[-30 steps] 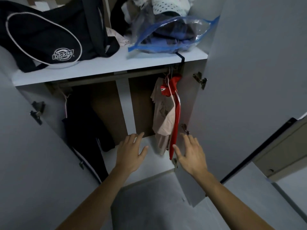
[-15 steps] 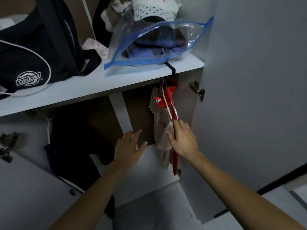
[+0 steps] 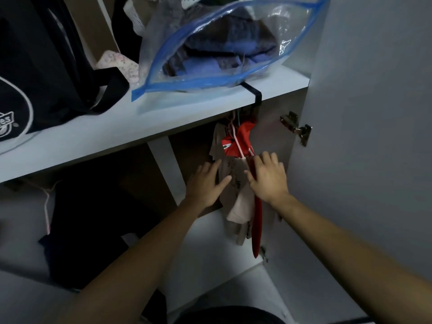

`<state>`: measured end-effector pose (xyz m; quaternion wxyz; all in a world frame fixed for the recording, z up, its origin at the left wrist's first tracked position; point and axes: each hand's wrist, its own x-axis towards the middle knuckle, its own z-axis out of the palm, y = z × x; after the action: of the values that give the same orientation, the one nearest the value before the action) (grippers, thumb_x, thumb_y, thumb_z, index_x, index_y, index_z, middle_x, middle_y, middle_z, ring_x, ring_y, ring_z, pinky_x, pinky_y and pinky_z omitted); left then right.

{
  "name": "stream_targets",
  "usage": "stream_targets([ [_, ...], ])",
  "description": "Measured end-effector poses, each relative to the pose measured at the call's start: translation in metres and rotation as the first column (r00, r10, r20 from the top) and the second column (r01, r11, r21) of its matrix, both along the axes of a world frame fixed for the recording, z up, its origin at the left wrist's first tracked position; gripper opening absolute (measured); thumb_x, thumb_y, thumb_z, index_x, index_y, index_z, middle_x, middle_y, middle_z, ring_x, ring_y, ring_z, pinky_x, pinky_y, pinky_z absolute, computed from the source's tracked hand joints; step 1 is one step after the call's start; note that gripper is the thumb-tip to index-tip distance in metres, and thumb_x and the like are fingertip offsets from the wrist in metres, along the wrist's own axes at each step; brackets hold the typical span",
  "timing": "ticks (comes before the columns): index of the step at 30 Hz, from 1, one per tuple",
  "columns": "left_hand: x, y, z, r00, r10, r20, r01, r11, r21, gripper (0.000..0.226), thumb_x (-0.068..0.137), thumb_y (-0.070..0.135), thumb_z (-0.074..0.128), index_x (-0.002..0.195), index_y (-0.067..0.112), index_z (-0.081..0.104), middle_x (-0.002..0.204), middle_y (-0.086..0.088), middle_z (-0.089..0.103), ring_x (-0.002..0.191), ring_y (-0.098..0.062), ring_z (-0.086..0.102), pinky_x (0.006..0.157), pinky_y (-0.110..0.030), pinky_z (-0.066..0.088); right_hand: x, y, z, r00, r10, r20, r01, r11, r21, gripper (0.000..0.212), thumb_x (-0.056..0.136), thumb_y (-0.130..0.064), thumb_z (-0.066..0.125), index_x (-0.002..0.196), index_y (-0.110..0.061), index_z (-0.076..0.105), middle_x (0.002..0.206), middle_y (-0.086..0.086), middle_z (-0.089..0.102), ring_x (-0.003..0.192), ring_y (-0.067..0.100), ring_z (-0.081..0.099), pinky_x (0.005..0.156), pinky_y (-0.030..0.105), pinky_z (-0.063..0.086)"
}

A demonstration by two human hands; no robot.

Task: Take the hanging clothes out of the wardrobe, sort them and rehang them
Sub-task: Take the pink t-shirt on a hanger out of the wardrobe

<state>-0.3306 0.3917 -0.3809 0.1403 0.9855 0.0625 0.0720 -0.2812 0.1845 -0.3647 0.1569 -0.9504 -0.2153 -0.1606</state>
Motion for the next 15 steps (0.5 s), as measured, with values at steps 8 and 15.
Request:
stream_targets([
  [8, 0.107, 0.013, -0.008, 0.996, -0.057, 0.067, 0.062, 0.995, -0.084, 0.089, 0.096, 0.074, 0.045, 0.165, 0.024, 0.018, 0.166, -0.011, 0.031, 0.151, -0.034, 0.031, 0.117, -0.055, 0.037, 0.037, 0.018, -0.028, 0.990, -0.091, 0.106, 0.100, 0.991, -0.090, 0.028, 0.084, -0.027, 0.076, 0.108, -0.016, 0.067, 0.106, 0.006, 0.050, 0.102, 0.029, 0.046, 0.074, 0.037, 0.031],
  [15, 0.159, 0.020, -0.015, 0.983, -0.088, 0.160, 0.108, 0.987, -0.122, 0.090, 0.098, 0.063, 0.055, 0.166, 0.016, 0.019, 0.167, -0.014, 0.030, 0.153, -0.032, 0.029, 0.121, -0.046, 0.029, 0.064, 0.013, -0.032, 0.975, -0.201, 0.094, 0.214, 0.963, -0.166, 0.032, 0.077, -0.031, 0.082, 0.098, -0.012, 0.068, 0.107, 0.009, 0.051, 0.103, 0.033, 0.047, 0.072, 0.038, 0.030],
])
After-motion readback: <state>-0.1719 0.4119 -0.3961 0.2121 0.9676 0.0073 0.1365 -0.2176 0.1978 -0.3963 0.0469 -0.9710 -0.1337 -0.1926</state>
